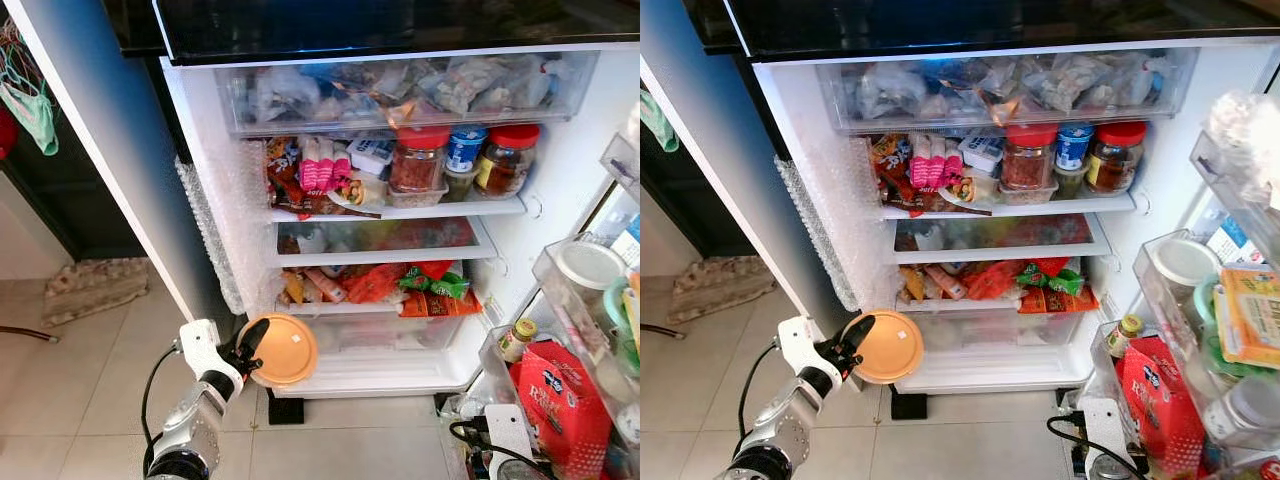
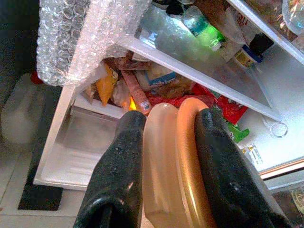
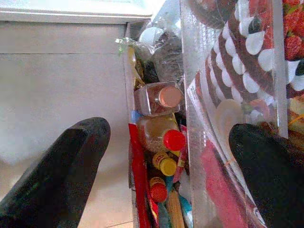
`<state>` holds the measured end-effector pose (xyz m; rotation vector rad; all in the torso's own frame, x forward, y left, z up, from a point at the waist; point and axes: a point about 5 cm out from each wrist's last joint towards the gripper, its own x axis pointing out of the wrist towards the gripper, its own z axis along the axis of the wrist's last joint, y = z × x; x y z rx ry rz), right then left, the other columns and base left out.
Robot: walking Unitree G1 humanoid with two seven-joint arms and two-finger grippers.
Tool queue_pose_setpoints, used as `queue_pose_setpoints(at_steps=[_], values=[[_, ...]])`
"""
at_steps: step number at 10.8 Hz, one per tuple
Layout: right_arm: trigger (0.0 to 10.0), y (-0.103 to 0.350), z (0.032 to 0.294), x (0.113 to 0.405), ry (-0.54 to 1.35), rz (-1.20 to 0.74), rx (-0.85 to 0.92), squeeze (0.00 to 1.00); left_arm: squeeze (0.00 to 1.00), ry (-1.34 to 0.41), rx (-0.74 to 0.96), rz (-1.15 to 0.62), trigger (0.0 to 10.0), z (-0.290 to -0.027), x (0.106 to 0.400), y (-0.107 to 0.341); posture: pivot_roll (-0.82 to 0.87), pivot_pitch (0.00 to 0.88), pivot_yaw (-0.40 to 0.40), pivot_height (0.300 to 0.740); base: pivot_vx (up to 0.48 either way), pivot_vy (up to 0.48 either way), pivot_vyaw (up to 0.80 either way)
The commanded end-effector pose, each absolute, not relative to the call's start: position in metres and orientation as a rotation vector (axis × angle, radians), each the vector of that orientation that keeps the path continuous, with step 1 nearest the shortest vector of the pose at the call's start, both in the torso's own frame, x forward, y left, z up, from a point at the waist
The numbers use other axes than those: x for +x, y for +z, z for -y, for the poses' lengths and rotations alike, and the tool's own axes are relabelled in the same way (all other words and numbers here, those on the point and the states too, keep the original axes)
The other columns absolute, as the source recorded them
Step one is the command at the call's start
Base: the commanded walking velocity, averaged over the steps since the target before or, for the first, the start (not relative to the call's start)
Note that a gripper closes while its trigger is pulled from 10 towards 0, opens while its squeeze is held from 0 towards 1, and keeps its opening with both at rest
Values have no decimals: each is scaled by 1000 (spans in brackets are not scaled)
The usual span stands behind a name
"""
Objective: Restocking fridge
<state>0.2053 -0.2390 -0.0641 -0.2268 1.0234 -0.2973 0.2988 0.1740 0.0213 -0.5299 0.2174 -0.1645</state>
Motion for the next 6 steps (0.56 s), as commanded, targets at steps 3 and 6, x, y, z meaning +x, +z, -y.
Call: queue_pose_setpoints(at_steps=[3,6], values=[[10000,-55,244,217,-365,-1005,-303,0,0,-188,-535,-183,10000,-174,306,31,-45,0,23,740,0,0,0],[10000,-83,284,125,-422,-1130,-327,0,0,-187,-529,-187,10000,-175,305,31,-42,0,23,740,0,0,0]])
